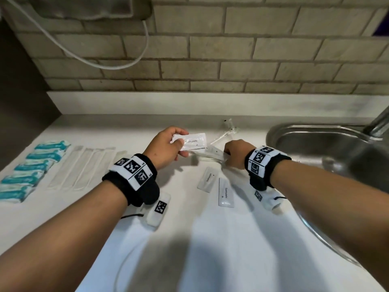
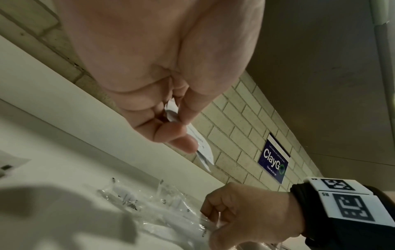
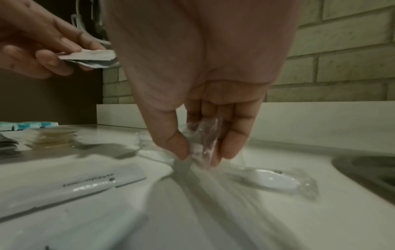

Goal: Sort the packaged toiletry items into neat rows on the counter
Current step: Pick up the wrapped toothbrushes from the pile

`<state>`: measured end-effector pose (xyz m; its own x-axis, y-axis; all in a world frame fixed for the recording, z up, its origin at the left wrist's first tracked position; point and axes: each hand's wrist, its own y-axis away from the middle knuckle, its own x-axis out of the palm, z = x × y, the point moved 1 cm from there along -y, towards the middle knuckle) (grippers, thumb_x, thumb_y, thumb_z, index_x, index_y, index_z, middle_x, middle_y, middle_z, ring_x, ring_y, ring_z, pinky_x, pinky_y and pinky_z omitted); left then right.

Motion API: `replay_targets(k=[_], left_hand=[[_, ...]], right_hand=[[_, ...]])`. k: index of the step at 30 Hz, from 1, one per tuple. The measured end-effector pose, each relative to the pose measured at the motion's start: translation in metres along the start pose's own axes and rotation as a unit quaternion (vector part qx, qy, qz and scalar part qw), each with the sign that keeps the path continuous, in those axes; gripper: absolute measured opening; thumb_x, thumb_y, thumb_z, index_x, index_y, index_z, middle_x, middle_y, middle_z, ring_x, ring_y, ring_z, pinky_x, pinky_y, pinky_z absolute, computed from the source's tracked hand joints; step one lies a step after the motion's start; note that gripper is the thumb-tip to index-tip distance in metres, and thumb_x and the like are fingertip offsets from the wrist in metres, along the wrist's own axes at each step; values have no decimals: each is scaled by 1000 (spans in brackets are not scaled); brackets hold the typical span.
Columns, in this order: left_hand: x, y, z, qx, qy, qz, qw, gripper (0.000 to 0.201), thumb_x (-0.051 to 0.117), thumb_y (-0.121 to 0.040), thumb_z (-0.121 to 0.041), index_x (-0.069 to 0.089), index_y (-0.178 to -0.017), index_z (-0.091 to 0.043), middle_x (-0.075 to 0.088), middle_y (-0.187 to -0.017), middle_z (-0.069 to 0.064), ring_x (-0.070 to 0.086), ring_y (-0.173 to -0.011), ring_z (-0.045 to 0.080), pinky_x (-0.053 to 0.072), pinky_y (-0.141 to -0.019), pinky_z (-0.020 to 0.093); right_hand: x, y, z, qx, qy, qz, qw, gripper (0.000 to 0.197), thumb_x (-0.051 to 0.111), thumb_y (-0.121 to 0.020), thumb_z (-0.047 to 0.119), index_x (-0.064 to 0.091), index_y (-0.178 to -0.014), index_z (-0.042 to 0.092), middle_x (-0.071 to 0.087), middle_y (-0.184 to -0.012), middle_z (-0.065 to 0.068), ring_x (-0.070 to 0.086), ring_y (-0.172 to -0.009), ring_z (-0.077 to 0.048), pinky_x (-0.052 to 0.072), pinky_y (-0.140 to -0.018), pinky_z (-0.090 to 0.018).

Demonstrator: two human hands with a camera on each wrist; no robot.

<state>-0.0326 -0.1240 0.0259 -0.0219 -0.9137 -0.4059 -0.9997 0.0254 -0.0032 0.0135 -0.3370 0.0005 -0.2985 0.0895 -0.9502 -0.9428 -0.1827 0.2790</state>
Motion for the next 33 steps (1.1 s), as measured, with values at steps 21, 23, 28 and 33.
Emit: replay_targets(k=[21,23,28,33], left_hand=[[3,2,-3,-15,3,0,1000,20,45,-99,-7,57,-111,-18,58,-114,10,71,-74,24,51,-59,28],[1,4,-3,-19,4,-4,1000,21,44,-99,-7,57,-112,-17,57,-114,10,71,-77,28,50,-64,32],[-4,8,4,-23,1,-3,1000,20,44,-99,-8,57,-107,-21,55,-122,11,72,-72,20,52,-58,30],[-5,12,11,-47,-1,-5,999,24,43,-99,-7,57,-97,-26,58,-109,9,71,-82,32,55,-78,50]], right_hand=[[18,41,13,-173,59,107,977,36,79,-70,13,69,-101,27,59,-90,13,47,-92,-11,39,-73,-25],[17,40,14,-160,29,101,982,29,79,-70,13,72,-94,27,61,-87,13,51,-94,-11,45,-78,-26],[0,33,22,-161,-68,91,980,16,77,-76,10,69,-85,20,56,-67,19,54,-69,-4,42,-64,-15],[-12,23,24,-176,-109,83,975,13,70,-85,14,58,-81,20,52,-71,16,46,-66,-2,37,-65,-17]])
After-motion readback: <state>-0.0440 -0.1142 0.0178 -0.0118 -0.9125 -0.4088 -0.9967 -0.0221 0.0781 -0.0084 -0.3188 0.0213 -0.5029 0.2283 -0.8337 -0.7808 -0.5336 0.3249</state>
